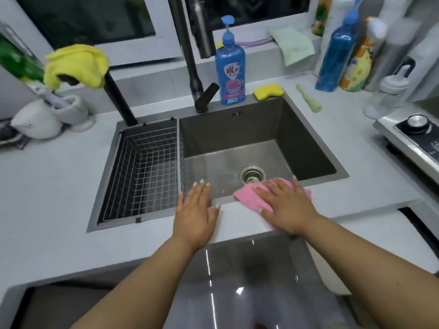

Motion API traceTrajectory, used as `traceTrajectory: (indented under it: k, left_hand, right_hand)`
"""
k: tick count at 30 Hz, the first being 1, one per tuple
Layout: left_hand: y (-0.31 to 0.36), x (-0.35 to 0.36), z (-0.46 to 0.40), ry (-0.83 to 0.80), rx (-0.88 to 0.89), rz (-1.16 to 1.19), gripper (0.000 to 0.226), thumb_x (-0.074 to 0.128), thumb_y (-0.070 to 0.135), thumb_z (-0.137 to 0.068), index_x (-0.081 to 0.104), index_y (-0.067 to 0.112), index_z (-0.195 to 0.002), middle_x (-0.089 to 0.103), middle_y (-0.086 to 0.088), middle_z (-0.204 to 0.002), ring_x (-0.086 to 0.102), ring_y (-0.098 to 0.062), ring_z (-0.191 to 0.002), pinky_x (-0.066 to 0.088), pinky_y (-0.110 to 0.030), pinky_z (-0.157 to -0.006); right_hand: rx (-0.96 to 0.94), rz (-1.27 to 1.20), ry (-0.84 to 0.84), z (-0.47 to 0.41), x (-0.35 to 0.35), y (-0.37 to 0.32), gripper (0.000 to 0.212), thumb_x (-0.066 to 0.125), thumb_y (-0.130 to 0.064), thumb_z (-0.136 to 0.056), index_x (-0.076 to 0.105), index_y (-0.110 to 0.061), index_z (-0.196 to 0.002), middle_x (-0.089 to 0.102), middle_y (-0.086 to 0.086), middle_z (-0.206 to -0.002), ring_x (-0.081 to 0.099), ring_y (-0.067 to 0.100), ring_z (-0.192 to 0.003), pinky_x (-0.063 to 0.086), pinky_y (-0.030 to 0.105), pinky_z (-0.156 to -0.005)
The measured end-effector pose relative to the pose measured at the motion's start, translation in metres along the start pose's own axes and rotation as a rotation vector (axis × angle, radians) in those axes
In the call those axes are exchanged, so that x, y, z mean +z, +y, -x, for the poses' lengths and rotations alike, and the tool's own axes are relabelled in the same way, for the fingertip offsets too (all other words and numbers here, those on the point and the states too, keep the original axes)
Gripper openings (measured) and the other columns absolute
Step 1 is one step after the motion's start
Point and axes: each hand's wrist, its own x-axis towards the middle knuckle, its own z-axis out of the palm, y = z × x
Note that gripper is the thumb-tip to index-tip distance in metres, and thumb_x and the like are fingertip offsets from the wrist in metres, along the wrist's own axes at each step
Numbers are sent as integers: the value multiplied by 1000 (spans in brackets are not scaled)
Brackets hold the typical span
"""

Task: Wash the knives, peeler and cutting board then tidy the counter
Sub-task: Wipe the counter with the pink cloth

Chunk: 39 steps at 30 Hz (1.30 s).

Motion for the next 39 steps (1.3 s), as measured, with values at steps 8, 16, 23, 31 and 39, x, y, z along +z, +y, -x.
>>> traceTrajectory:
  k: [8,16,23,31,39]
  left_hand:
    - [-116,-21,38,41,-235,-79,79,1,59,-87,11,17,-154,2,-3,-161,-5,-18,-148,-8,-40,-119]
    - [-153,-21,56,-88,-219,-5,85,-8,63,-83,10,19,-154,10,1,-161,5,-14,-148,-4,-37,-120]
    - [-206,-47,72,145,-163,182,67,12,51,-95,31,17,-149,21,-3,-158,12,-16,-147,-1,-30,-117]
    - [-268,-53,85,-4,-302,273,53,15,40,-103,26,20,-151,18,1,-159,11,-12,-147,2,-32,-120]
    - [-311,-82,93,-10,-420,1014,65,17,63,-92,44,29,-141,40,8,-149,32,-8,-139,17,-23,-111]
  right_hand:
    - [192,-98,132,4,20,-79,89,-13,-57,-71,9,-28,-153,6,3,-161,-2,29,-148,-5,47,-117]
    - [224,-261,370,5,32,-210,53,33,-36,-85,66,-15,-121,60,10,-130,53,36,-123,31,47,-110]
    - [245,-270,326,-2,29,-306,53,36,-35,-78,71,-16,-112,65,9,-123,59,33,-117,25,44,-101]
    - [102,-220,187,-9,23,-377,56,37,-41,-76,69,-20,-118,63,5,-127,58,29,-120,21,42,-105]
    - [-206,-153,51,-38,0,-442,85,-12,-49,-75,9,-24,-153,-1,0,-160,-10,23,-147,-23,43,-112]
